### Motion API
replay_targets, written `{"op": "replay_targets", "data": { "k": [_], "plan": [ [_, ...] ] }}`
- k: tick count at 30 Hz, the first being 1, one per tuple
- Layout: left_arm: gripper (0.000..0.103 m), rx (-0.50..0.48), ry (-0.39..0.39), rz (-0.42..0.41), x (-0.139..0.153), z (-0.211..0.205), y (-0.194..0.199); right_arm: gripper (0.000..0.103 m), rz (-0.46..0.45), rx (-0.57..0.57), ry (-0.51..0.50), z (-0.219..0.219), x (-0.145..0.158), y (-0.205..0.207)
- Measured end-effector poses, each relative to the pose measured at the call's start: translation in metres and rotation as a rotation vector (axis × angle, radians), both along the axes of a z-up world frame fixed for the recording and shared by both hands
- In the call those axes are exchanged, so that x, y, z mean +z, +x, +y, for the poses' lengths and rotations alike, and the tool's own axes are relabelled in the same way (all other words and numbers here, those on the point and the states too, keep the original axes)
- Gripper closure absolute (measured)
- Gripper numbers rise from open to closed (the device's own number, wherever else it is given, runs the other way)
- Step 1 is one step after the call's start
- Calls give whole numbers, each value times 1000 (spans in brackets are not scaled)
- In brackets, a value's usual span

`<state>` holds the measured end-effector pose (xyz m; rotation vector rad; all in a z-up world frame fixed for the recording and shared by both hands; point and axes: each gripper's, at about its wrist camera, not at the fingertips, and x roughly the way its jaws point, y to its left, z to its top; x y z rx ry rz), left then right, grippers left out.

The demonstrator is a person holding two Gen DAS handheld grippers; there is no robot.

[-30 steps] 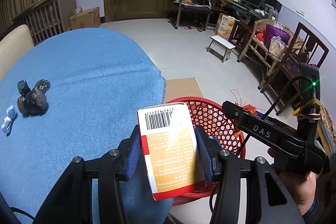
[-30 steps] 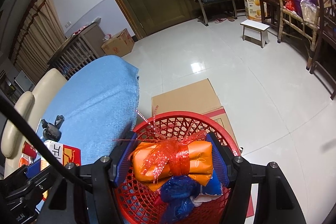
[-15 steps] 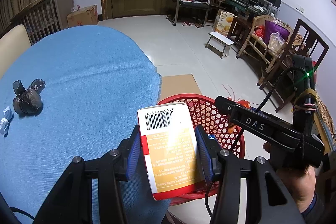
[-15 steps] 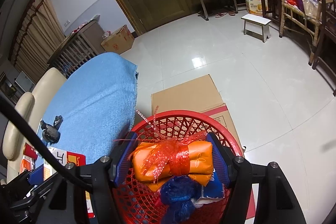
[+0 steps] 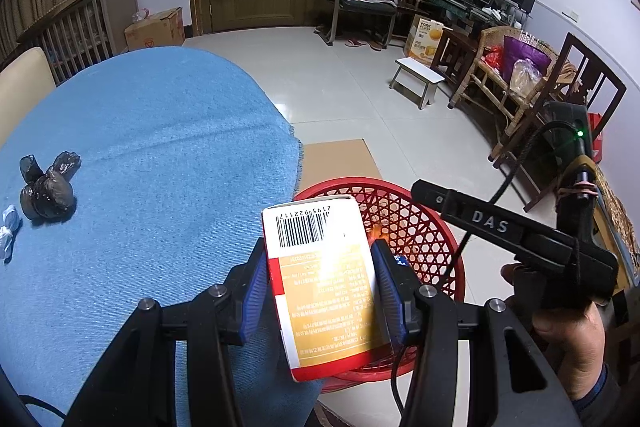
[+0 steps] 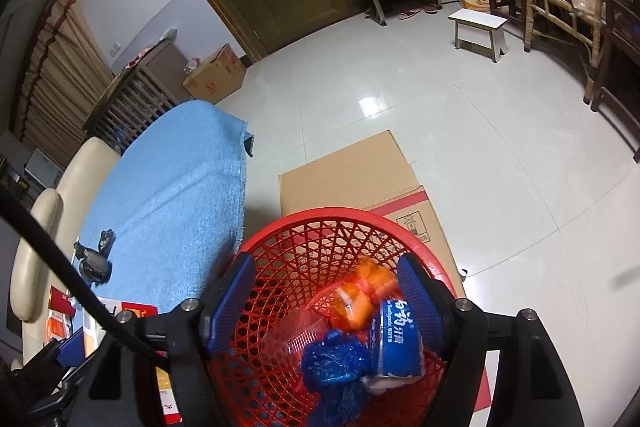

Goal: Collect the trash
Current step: 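Open the left tool to drop the medicine box into the basket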

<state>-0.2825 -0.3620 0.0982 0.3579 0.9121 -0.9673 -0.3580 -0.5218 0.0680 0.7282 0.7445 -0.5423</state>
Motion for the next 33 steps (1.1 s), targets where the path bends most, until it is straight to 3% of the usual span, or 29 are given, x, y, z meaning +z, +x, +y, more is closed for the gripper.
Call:
{"op": "replay_targets", "data": {
  "k": [20,23,26,33],
  "plan": [
    [50,-66,52,-16,-11,-28,-22,26,-112,-111,7,-12,35,-57],
    [47,-82,80,16,-18,-35,-22,26,-125,-121,1,-14,41,-63],
    [30,-111,116,36,-24,-43,-26,26,-130,-128,-3,-14,45,-67],
    [29,-104,124,0,-19,-33,-26,26,-126,-127,-5,-10,47,-69]
  ]
}}
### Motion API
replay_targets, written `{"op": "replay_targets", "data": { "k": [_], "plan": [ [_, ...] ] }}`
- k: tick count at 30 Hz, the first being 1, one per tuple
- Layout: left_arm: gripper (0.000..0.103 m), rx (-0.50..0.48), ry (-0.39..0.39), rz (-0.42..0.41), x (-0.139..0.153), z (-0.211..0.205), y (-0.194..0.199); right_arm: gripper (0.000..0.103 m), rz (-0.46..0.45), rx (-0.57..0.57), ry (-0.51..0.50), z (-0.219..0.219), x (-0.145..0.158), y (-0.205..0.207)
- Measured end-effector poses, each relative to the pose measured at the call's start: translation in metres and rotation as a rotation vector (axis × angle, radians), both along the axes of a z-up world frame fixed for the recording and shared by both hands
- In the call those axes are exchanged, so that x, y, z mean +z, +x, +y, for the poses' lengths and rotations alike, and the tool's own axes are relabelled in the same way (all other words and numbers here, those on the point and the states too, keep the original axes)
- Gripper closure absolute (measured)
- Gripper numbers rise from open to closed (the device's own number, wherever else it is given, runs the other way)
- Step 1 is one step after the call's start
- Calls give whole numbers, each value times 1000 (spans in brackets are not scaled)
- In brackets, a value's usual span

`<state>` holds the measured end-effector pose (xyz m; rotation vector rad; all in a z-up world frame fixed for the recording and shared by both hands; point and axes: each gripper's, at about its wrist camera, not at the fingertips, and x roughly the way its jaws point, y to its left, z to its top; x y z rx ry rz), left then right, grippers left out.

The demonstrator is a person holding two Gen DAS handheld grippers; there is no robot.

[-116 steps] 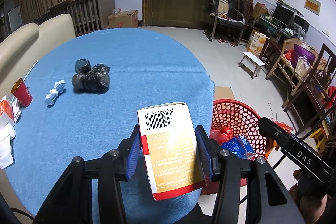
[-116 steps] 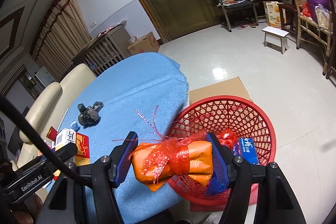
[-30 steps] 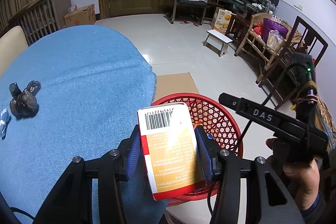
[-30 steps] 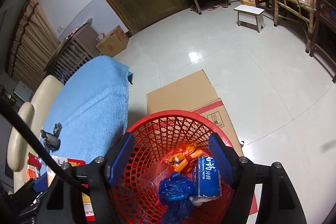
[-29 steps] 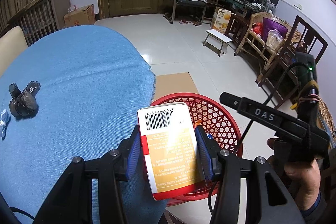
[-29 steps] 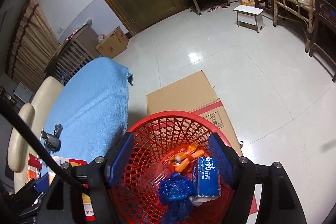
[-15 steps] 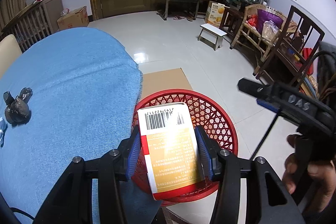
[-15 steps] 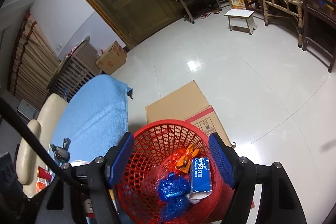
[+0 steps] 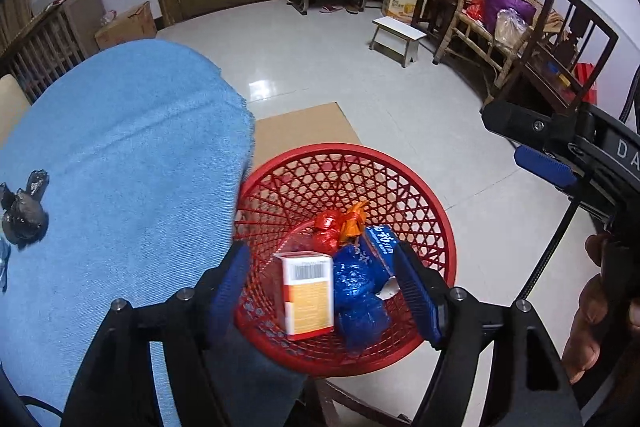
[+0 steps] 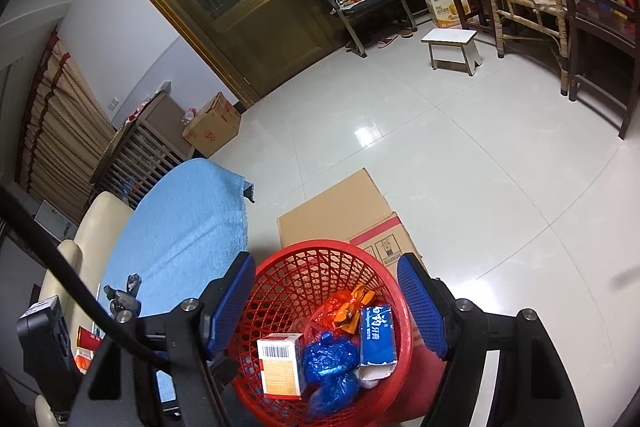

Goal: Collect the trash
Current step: 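Open the left tool to drop the medicine box into the basket, then move both tools back over the table toward the black bags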

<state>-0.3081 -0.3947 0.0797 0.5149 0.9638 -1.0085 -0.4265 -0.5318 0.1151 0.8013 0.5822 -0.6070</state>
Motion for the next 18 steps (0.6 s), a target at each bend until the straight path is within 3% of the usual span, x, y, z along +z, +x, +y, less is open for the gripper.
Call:
{"op": "replay_targets", "data": {
  "k": [18],
  "plan": [
    [29,162,-77,6,21,70,49,26,33,133,-46,51,16,58]
  ]
}}
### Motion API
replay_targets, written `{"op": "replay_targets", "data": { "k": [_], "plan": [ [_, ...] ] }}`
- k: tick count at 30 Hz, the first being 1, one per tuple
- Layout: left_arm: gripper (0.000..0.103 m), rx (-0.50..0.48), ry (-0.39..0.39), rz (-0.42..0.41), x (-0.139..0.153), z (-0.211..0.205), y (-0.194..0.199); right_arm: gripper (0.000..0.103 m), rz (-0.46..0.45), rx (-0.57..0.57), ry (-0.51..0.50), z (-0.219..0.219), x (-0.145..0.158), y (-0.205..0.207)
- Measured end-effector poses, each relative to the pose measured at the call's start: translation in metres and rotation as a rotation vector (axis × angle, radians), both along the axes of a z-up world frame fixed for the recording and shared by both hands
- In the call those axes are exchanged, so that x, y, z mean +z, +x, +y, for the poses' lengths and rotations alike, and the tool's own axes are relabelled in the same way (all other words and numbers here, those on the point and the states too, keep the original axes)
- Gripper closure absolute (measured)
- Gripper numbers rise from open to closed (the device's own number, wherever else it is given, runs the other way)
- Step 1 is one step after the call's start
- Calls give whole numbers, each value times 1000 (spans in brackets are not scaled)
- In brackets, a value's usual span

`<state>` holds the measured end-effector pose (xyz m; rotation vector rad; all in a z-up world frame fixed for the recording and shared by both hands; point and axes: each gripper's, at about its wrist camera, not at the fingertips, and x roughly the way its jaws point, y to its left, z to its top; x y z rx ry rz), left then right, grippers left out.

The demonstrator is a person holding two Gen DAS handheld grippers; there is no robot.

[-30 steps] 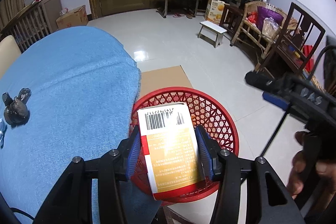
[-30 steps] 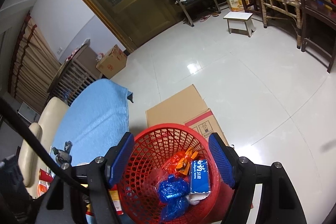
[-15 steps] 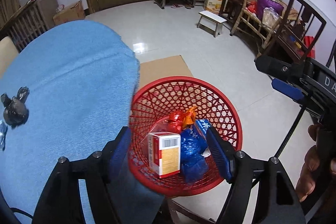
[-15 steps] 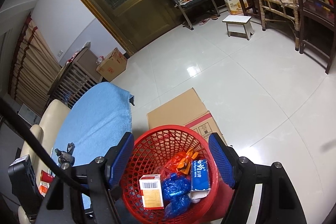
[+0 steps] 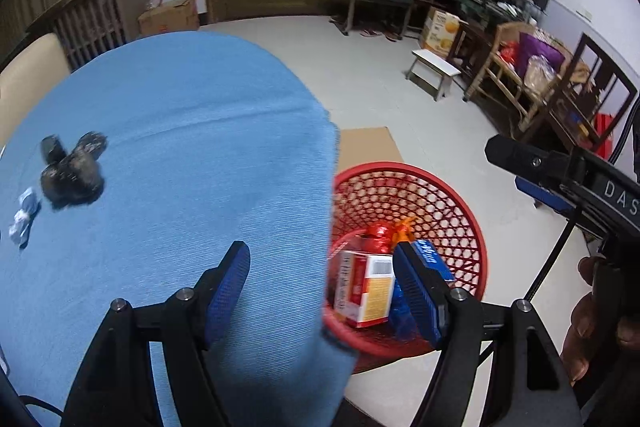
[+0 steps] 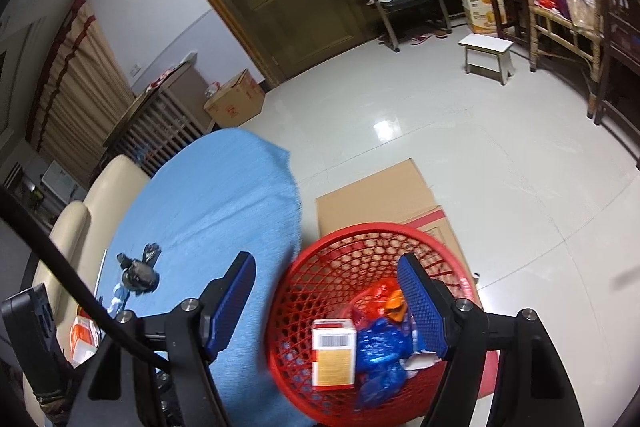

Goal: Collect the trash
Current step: 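Move both tools back over the table toward the black bags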

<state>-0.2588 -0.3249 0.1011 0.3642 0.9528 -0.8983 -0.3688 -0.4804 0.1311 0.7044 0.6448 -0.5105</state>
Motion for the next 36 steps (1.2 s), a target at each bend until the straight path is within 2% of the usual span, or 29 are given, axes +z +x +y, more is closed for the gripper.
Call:
{"op": "replay_targets", "data": {
  "k": [10,18,24,30,36],
  "plan": [
    [28,187,-23,-6,-5,78,52,26,42,112,-13,46,-5,49],
    [28,443,-26,26,-33,173,110,26,87,219,-29,88,-15,97],
    [28,590,-68,60,-42,225,142,26,119,351,-68,134,-16,154],
    [28,666,-71,71,-52,258,169,26,143,521,-133,185,-19,222],
    [28,703,-51,80,-62,275,200,26,157,676,-223,228,-24,288]
  ]
}}
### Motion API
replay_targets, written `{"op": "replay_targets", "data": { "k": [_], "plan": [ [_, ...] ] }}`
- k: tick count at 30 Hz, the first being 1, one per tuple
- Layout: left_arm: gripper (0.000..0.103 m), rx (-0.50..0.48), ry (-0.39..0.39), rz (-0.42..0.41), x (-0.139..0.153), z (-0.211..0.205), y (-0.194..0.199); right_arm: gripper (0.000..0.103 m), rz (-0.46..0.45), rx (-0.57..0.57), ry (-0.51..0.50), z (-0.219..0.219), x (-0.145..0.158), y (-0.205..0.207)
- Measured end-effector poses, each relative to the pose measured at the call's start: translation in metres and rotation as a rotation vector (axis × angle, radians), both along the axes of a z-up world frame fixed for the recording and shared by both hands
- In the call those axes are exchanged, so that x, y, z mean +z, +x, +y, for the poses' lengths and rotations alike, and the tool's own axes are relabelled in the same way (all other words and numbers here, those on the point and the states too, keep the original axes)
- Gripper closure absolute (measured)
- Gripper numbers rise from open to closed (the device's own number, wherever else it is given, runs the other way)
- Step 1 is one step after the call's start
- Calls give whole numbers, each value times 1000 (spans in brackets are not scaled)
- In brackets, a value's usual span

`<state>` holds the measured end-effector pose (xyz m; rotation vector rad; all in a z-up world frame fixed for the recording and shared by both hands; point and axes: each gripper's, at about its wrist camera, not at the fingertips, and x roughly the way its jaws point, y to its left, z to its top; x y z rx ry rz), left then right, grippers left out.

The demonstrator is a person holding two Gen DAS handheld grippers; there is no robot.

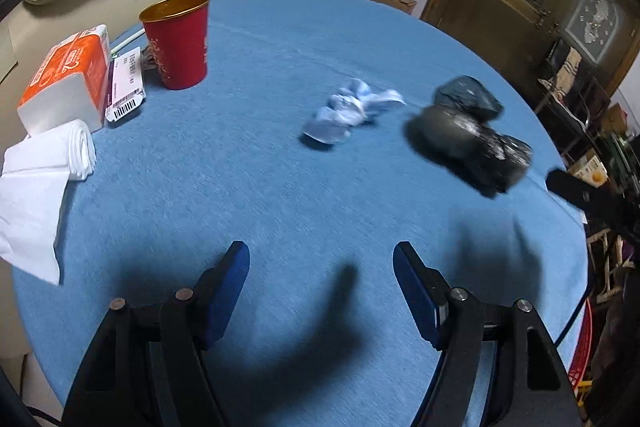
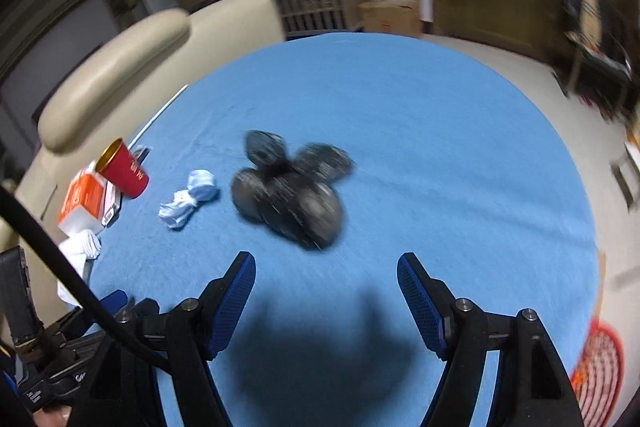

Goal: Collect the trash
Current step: 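Move both tools back over the table toward the black bags, then grasp the black plastic bags with the right tool while the left tool grasps the light-blue bundle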

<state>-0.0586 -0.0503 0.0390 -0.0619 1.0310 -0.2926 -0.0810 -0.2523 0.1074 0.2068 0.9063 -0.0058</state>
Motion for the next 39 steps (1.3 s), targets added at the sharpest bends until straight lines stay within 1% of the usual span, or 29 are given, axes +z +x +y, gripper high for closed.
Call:
{"op": "replay_targets", "data": {
  "k": [4,7,10,12,14,15,16,17,18,20,21,22,23,24,25,26,27,28,30,32,36,39],
  "plan": [
    [28,11,0,-2,-2,-1,22,26,-16,67,-53,15,0,35],
    [28,1,7,-15,1,-10,39,26,-11,107,-83,22,-6,61],
    [28,-11,1,-36,6,-21,57,26,6,116,-99,22,-17,81],
    [28,-19,-7,-46,8,-29,71,26,38,120,-109,20,-30,93],
    [28,-19,-4,-46,7,-37,84,29,51,139,-89,18,-39,97],
    [28,-20,-5,-45,5,-41,92,49,42,146,-73,16,-40,96],
    [28,-19,-4,-44,3,-45,95,58,38,154,-57,15,-40,95],
    [28,-18,3,-41,1,-48,100,62,44,167,-37,14,-39,94],
    [28,-19,7,-37,-1,-49,104,64,48,174,-41,15,-37,92],
    [28,-27,23,-29,-8,-55,109,64,43,175,-63,14,-37,87],
    [28,-29,33,-24,-11,-56,111,60,40,162,-55,9,-38,85],
    [28,-34,37,-17,-14,-58,113,47,39,153,-47,7,-39,85],
    [27,-44,46,-11,-19,-61,115,40,43,138,-39,2,-41,85],
    [27,-69,53,-43,-18,-65,115,37,50,134,-32,-1,-44,86],
    [32,-93,71,-55,-19,-69,115,40,51,142,-21,-2,-45,85],
    [44,-102,108,-73,-18,-72,113,44,56,154,-6,-2,-47,86],
    [68,-107,147,-89,-17,-75,113,62,54,164,11,-1,-48,85],
    [77,-125,134,-75,-15,-74,115,64,57,180,30,0,-47,86],
    [81,-129,56,-21,-11,-66,119,67,63,197,5,9,-43,80],
    [81,-120,48,-20,-7,-58,116,67,60,202,4,14,-40,74],
    [81,-113,35,-40,2,-43,95,67,48,149,64,4,-36,50],
    [81,-96,8,-49,11,-31,81,67,31,115,84,0,-30,29]
  ]
}}
